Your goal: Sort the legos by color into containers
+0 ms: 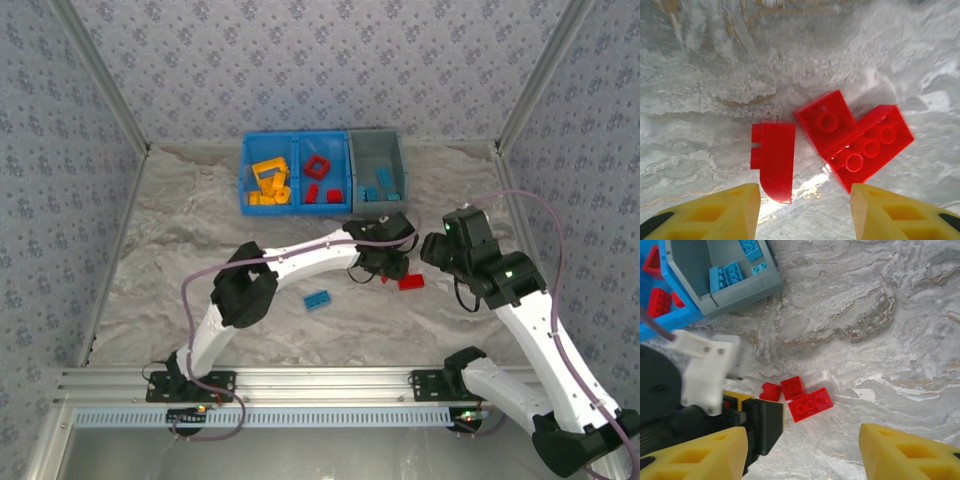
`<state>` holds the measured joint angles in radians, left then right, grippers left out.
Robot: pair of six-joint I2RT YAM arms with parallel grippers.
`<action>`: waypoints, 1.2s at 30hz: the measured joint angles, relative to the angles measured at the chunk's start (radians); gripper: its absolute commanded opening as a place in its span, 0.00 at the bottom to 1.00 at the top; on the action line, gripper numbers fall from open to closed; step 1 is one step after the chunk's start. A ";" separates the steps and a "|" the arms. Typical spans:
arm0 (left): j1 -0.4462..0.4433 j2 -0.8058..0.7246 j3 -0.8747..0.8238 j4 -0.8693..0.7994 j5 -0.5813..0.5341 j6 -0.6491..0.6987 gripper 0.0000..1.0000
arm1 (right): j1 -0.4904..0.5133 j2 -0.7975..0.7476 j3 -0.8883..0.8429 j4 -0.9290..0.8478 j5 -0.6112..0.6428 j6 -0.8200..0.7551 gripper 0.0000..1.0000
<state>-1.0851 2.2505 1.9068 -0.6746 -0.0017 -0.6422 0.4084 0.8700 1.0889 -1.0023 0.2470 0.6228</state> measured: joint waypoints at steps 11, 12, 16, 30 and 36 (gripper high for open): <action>0.000 0.082 0.043 -0.040 0.012 0.087 0.46 | 0.000 -0.100 0.010 -0.035 -0.093 0.070 0.64; 0.000 0.083 0.049 -0.040 0.011 0.093 0.45 | 0.000 -0.106 0.012 -0.039 -0.097 0.074 0.64; 0.000 0.109 0.097 -0.040 -0.001 0.119 0.31 | 0.000 -0.116 0.016 -0.050 -0.106 0.081 0.64; 0.010 0.052 0.001 -0.028 -0.138 0.154 0.16 | 0.000 -0.110 0.016 -0.048 -0.110 0.087 0.64; 0.063 -0.097 -0.086 -0.040 -0.190 0.151 0.15 | 0.000 -0.071 0.003 0.022 -0.189 0.061 0.64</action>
<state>-1.0225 2.1536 1.8206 -0.7151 -0.1917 -0.4908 0.4088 0.7994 1.0924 -0.9802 0.0578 0.6834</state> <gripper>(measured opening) 0.164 0.642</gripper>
